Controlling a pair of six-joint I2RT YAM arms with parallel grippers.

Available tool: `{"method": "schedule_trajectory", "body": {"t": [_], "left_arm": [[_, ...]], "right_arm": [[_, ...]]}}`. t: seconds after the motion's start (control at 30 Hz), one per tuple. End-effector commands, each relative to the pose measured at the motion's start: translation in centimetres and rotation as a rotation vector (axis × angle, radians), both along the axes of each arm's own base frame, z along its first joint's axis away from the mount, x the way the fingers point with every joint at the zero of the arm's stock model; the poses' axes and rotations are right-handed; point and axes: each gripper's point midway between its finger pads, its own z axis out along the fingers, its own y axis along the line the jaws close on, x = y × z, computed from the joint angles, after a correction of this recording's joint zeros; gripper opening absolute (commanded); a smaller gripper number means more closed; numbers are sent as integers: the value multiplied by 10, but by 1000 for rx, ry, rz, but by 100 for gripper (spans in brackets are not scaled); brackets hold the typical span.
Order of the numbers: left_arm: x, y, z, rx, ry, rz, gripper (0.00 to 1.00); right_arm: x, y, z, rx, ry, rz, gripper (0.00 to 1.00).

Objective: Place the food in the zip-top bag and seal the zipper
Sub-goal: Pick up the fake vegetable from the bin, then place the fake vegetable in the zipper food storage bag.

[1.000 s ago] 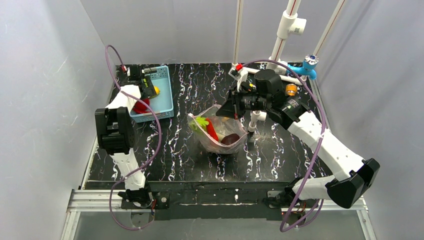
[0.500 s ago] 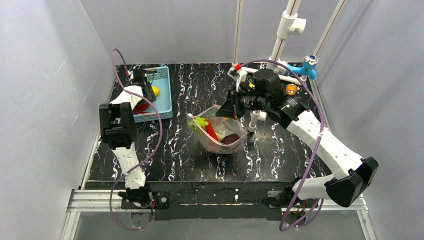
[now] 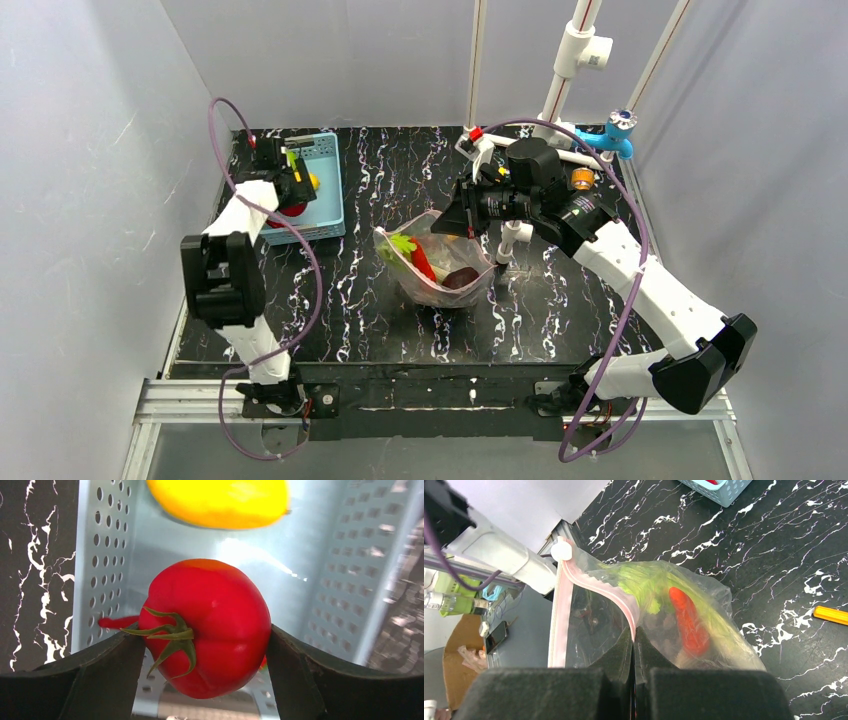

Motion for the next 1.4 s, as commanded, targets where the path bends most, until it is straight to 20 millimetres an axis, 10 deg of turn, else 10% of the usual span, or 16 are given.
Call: {"method": "schedule_trajectory", "body": {"t": [0.0, 0.3, 0.6, 0.9, 1.37], "left_arm": [[-5, -32, 70, -100, -219, -108, 11], [-48, -108, 148, -96, -444, -411, 5], [-174, -146, 236, -393, -647, -551, 5], [-268, -224, 316, -908, -658, -998, 5], [-288, -323, 276, -862, -492, -1250, 17]], "right_arm": [[-3, 3, 18, 57, -41, 15, 1], [0, 3, 23, 65, -45, -1, 1], [3, 11, 18, 85, -38, 17, 1], [4, 17, 20, 114, -23, 34, 1], [-3, 11, 30, 135, -33, 27, 1]]}}
